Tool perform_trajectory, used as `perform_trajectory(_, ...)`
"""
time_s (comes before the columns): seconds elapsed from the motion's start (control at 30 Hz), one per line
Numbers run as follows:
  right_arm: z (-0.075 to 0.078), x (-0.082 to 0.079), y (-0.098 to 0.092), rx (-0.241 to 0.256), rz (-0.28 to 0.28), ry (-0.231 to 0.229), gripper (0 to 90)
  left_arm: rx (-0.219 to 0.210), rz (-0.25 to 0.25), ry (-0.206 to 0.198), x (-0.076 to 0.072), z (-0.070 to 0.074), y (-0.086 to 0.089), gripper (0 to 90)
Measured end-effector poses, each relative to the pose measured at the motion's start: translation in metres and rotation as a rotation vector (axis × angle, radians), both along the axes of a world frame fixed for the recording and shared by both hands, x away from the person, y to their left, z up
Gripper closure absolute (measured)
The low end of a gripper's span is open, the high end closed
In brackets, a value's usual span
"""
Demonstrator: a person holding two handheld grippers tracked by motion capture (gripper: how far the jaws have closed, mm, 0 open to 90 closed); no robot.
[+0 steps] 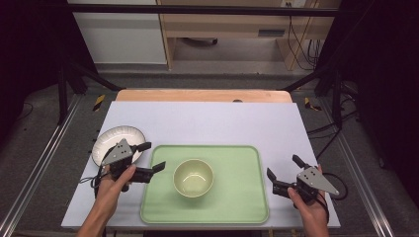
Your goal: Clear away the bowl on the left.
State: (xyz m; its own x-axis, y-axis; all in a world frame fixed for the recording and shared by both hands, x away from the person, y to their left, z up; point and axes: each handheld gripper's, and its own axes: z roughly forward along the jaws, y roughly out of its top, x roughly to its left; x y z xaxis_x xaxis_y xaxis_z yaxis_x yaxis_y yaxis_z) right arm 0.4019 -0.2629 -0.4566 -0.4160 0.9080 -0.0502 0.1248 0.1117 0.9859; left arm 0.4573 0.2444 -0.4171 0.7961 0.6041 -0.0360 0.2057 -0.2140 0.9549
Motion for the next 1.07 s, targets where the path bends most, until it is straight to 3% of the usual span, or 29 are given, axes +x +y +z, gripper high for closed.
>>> perform_trajectory(0.4,0.0,0.0,0.0,0.005,0.004,-0.003,2.2,-0.014,0.025,0.013,-0.003,-0.012,0.022,9.7)
perform_trajectory(0.73,0.001,-0.001,0.001,0.009,0.059,-0.002,2.8,-0.018,0.026,0.013,-0.007,-0.017,0.034,9.7)
perform_trajectory(1.07,0.0,-0.001,0.003,0.002,0.072,0.003,2.8,-0.02,0.04,0.017,-0.013,-0.023,0.05,9.6)
